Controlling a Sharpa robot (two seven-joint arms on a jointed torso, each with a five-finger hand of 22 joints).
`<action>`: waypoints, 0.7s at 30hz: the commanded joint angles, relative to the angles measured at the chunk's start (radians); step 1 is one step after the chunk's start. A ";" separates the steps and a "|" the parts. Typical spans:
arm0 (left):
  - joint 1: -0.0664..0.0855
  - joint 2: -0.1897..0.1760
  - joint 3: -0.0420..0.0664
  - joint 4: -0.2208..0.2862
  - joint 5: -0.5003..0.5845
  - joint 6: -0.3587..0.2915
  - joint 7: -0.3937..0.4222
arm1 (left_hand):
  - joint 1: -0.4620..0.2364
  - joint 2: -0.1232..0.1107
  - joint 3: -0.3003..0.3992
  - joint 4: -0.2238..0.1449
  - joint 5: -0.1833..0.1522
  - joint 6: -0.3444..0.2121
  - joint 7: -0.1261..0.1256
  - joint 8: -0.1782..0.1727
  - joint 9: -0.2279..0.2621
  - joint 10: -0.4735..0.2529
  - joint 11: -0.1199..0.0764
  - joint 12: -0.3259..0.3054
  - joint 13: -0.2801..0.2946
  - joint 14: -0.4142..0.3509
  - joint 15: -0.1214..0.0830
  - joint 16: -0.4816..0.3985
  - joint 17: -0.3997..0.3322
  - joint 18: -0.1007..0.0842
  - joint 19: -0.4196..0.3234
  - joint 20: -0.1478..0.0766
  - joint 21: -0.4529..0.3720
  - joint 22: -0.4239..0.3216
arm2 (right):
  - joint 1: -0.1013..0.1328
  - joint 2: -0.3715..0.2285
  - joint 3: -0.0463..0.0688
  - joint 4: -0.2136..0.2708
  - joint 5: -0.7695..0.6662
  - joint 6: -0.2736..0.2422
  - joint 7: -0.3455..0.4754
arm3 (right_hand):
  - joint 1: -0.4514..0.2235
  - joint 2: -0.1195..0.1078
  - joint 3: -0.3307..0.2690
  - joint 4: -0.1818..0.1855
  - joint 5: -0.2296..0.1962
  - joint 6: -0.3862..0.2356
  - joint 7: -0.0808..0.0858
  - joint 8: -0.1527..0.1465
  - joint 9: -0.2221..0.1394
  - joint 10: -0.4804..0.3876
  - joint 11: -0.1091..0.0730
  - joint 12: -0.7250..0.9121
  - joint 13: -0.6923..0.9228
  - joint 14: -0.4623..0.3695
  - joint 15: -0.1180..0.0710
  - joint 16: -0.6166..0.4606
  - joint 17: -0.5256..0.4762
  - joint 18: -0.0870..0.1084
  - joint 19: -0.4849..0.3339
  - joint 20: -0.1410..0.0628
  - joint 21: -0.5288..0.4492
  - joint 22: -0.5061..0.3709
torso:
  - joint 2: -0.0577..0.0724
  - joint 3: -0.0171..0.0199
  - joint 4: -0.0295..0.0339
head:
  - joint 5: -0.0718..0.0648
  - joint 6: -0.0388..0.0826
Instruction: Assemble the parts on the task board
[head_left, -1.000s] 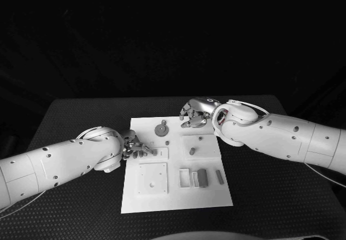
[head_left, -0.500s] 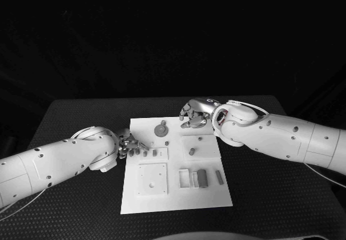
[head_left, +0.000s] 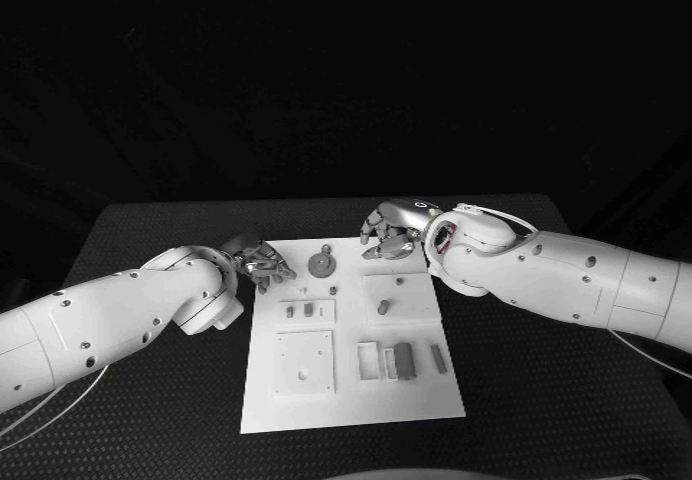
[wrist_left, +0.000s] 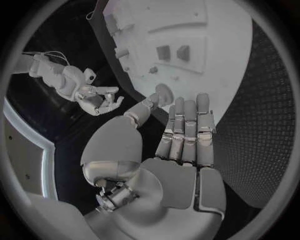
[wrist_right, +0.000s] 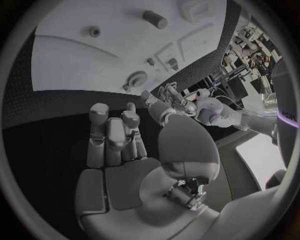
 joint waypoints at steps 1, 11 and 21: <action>0.001 0.014 0.000 0.007 -0.108 -0.128 0.246 | 0.068 -0.010 0.014 -0.004 -0.003 0.021 -0.011 0.004 -0.028 -0.006 0.017 -0.051 -0.045 -0.003 0.022 -0.022 -0.019 0.024 -0.005 0.022 -0.024 -0.016 | 0.000 -0.001 0.000 0.001 -0.003 -0.030 -0.003 | -0.005 0.001 0.001 0.005 0.002 -0.004 0.011 -0.004 0.001 -0.001 0.008 -0.005 0.000 -0.008 0.000 -0.005 -0.004 0.047 -0.001 -0.006 -0.006 0.010 | 0.001 0.0000 -0.0010 | 0.000 0.002; 0.000 0.069 -0.028 -0.007 -0.477 -0.142 0.243 | 0.142 -0.016 -0.004 -0.002 -0.014 0.079 -0.019 0.015 -0.102 0.068 0.022 -0.221 -0.149 0.057 0.014 -0.017 -0.035 0.038 0.054 0.017 -0.026 -0.016 | 0.000 0.000 0.000 0.002 0.001 -0.055 -0.010 | -0.006 0.003 0.001 0.006 0.002 -0.005 0.011 -0.005 0.001 -0.002 0.008 -0.005 0.000 -0.013 0.001 -0.008 -0.011 0.047 -0.001 -0.006 -0.007 0.010 | 0.000 0.0000 0.0002 | -0.001 0.005; 0.000 0.118 -0.061 -0.031 -0.636 -0.127 0.251 | 0.167 -0.036 -0.017 -0.001 -0.016 0.088 -0.026 0.008 -0.151 0.118 0.011 -0.291 -0.177 0.127 -0.002 0.045 0.001 0.062 0.134 0.001 0.027 0.030 | 0.000 0.005 0.000 -0.003 0.003 -0.059 -0.010 | -0.006 0.003 0.001 0.007 0.002 -0.006 0.011 -0.005 0.001 -0.002 0.008 -0.006 0.000 -0.012 0.001 -0.008 -0.011 0.047 -0.001 -0.006 -0.007 0.010 | 0.002 -0.0003 -0.0014 | -0.005 0.008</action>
